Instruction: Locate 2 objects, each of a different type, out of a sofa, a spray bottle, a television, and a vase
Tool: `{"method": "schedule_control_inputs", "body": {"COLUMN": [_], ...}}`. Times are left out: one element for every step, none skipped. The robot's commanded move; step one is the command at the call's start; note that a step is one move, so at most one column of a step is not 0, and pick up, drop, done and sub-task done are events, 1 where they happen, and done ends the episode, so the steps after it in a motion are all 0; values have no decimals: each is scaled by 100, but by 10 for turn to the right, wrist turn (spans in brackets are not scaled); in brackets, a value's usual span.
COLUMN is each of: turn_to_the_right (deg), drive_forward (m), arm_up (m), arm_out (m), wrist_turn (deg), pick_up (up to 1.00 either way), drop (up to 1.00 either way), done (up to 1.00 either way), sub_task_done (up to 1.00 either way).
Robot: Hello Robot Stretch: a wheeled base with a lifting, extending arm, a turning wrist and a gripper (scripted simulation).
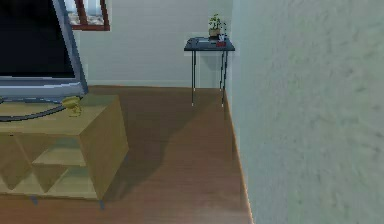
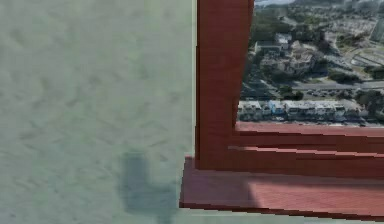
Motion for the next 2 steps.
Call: {"method": "schedule_control_inputs", "body": {"turn_to_the_right": [90, -450], "drive_forward": [0, 0], "arm_up": [0, 0], "arm_out": [0, 0], "wrist_turn": [0, 0], "pick_up": [0, 0], "drop": [0, 0], "done": [0, 0], "sub_task_done": [0, 0]}}
